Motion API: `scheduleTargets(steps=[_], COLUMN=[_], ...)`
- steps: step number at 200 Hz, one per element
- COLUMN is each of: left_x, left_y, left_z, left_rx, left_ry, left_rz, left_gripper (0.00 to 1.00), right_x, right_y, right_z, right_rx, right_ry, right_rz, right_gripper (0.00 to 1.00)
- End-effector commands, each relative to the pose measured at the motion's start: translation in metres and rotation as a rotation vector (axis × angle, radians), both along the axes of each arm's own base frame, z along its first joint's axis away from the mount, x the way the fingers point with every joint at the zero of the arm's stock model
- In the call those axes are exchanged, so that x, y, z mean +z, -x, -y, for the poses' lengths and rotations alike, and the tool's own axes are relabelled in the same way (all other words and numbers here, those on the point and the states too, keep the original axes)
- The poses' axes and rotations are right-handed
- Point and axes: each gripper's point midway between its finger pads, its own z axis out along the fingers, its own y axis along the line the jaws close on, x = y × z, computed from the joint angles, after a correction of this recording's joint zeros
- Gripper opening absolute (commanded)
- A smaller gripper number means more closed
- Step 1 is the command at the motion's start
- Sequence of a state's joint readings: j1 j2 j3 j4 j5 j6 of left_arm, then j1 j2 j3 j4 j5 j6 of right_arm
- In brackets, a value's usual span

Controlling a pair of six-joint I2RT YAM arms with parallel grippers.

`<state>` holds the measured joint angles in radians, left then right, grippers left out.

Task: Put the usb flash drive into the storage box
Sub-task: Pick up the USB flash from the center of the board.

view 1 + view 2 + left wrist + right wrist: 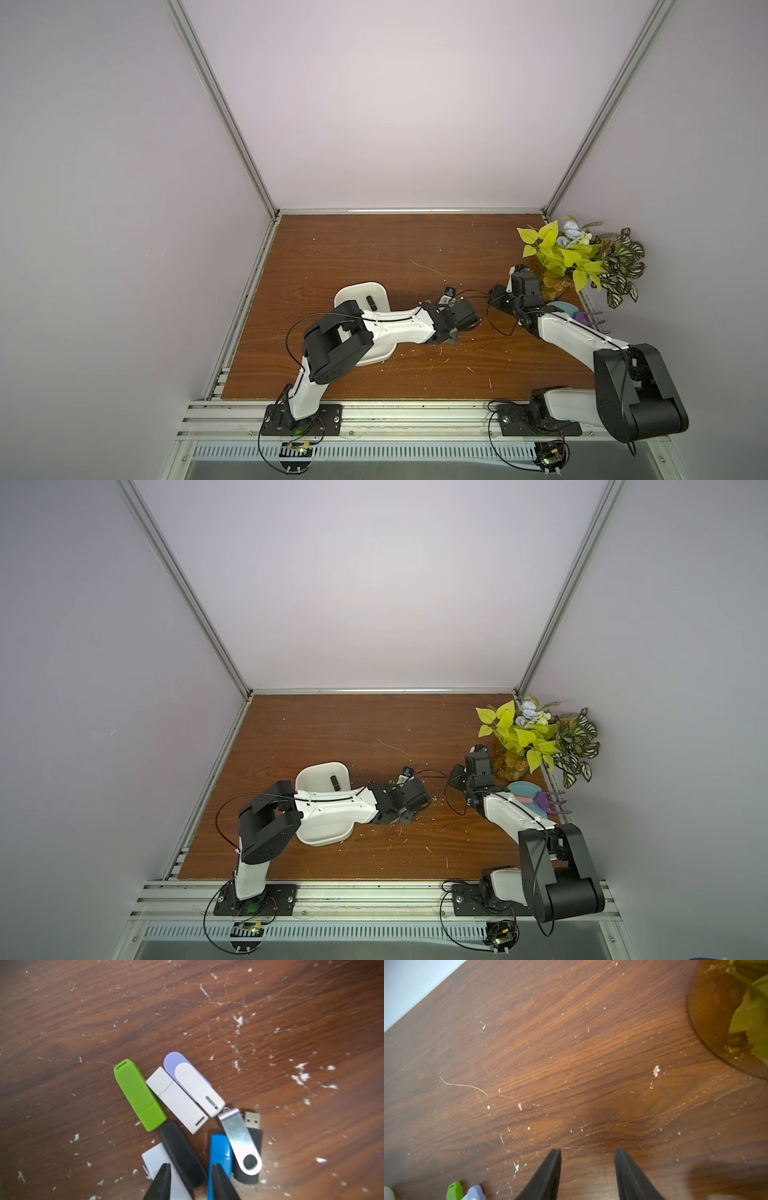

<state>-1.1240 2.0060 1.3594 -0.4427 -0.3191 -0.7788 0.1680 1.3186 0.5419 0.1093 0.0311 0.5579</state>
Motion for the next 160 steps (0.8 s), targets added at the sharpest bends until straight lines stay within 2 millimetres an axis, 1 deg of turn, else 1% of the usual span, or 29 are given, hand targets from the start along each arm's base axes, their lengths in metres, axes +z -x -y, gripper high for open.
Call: scheduleTargets(steps=[1, 39, 88, 124, 136, 160], left_x=[-0.017, -0.026, -0.028, -0.026, -0.027, -0.029], left_y=[-0.001, 0.0, 0.003, 0.007, 0.009, 0.008], left_z=[-0.014, -0.013, -0.007, 0.003, 0.004, -0.006], left_rx=[0.023, 0.009, -0.016, -0.048, -0.051, -0.032], left_ry=[-0.061, -0.078, -0.082, -0.074, -0.078, -0.095], left_rz=[-0.018, -0.031, -0.036, -0.036, -0.035, -0.031], left_gripper=[0.32, 0.3, 0.26, 0.26, 0.26, 0.26], right_x=[0.004, 0.003, 0.002, 0.001, 0.001, 0.001], right_y=[-0.004, -0.004, -0.005, -0.005, -0.005, -0.005], right_z=[-0.002, -0.003, -0.004, -0.005, -0.005, -0.006], right_rx=[0.013, 0.018, 0.023, 0.026, 0.028, 0.029], right_ry=[-0.009, -0.011, -0.014, -0.015, -0.016, -0.017], right_rz=[0.019, 0.015, 0.012, 0.01, 0.01, 0.008], right_gripper=[0.48, 0.48, 0.48, 0.48, 0.48, 0.48])
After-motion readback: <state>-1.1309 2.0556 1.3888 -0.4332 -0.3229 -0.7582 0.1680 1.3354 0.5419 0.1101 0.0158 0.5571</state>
